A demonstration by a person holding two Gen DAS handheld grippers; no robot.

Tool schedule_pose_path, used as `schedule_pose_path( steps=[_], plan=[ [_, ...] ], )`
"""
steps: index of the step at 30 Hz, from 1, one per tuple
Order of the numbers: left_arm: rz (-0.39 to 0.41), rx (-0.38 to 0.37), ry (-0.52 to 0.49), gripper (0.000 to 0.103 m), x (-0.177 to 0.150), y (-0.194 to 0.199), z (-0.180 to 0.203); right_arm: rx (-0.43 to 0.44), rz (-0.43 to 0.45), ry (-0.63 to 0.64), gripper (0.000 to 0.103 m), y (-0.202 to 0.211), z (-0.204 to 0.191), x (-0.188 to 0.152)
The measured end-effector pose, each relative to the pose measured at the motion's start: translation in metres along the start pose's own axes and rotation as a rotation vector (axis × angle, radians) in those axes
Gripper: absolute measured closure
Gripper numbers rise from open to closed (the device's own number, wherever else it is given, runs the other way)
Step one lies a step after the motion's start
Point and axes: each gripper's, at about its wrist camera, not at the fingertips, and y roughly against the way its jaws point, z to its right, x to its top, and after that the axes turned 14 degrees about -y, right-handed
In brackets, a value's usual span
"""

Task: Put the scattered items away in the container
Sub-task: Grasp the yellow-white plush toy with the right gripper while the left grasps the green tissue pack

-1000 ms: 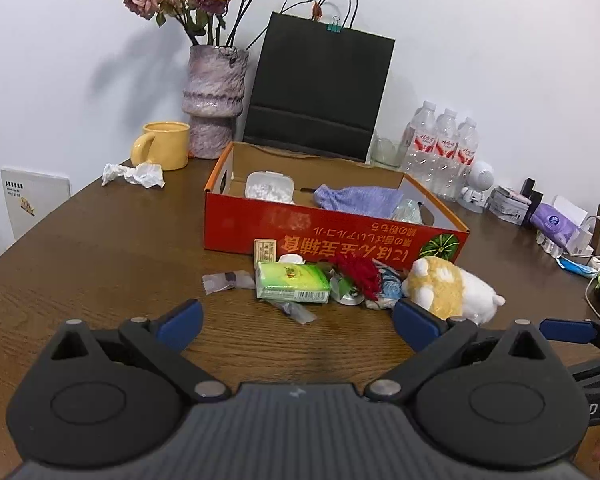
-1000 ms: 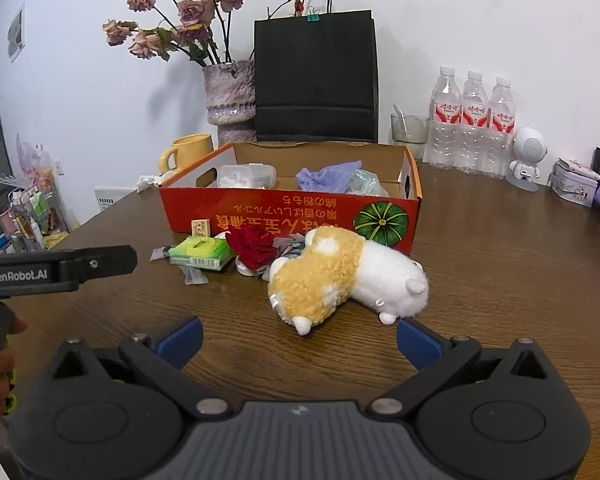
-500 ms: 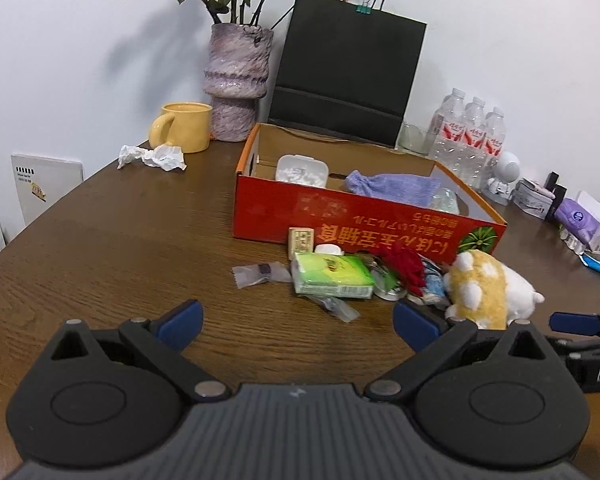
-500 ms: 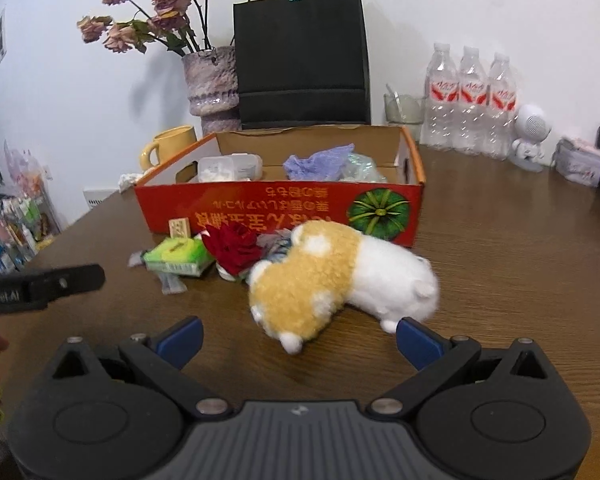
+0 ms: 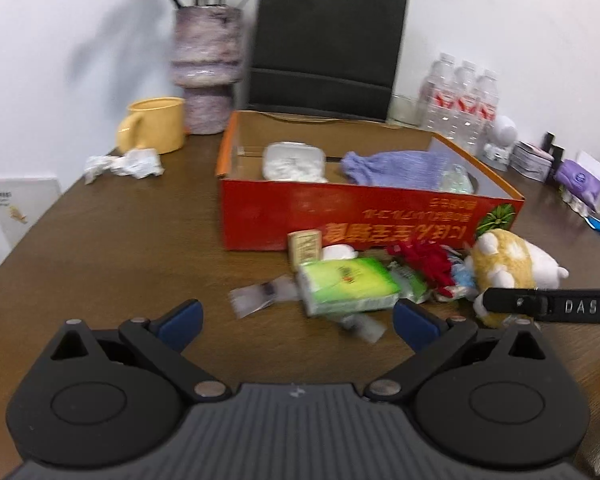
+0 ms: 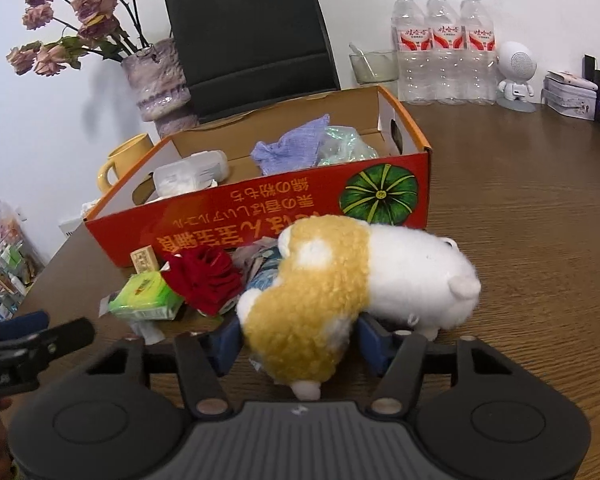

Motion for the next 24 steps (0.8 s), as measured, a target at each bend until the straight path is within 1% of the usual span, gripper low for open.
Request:
schedule_pose_path(
  steps=[2,5,12,15,16,18,19,21,22,24],
  plan=[
    [-0.002,-0.005,-0.009,0.0,0.006,-0.009,0.006,0.01,0.007,0.002,0.051,0.003,0.004,-0.001],
    [-0.019,0.002,-0.016,0.0,0.012,-0.026,0.015,0.013,0.019,0.012,0.054,0.007,0.008,0.0],
    [-0.045,0.091,-0.029,0.0,0.023,-0.054,0.034,0.026,0.042,0.043,0.055,0.012,0.018,-0.002],
    [-0.074,0.121,-0.049,0.007,0.023,-0.064,0.039,0.034,0.046,0.056,0.055,0.013,0.021,-0.001],
    [-0.08,0.126,-0.056,0.012,0.022,-0.065,0.041,0.038,0.046,0.057,0.055,0.014,0.023,-0.001],
    [-0.087,0.144,-0.071,0.017,0.021,-0.067,0.044,0.046,0.044,0.058,0.055,0.013,0.025,-0.001],
    [-0.084,0.149,-0.076,0.022,0.021,-0.066,0.045,0.051,0.043,0.058,0.055,0.013,0.026,-0.001],
    [-0.082,0.145,-0.087,0.033,0.02,-0.065,0.047,0.056,0.044,0.063,0.055,0.013,0.027,-0.002],
    [-0.088,0.132,-0.085,0.038,0.02,-0.065,0.047,0.06,0.043,0.066,0.055,0.013,0.027,-0.002],
    [-0.086,0.121,-0.081,0.039,0.019,-0.064,0.047,0.068,0.042,0.072,0.055,0.014,0.026,-0.003]
  ],
)
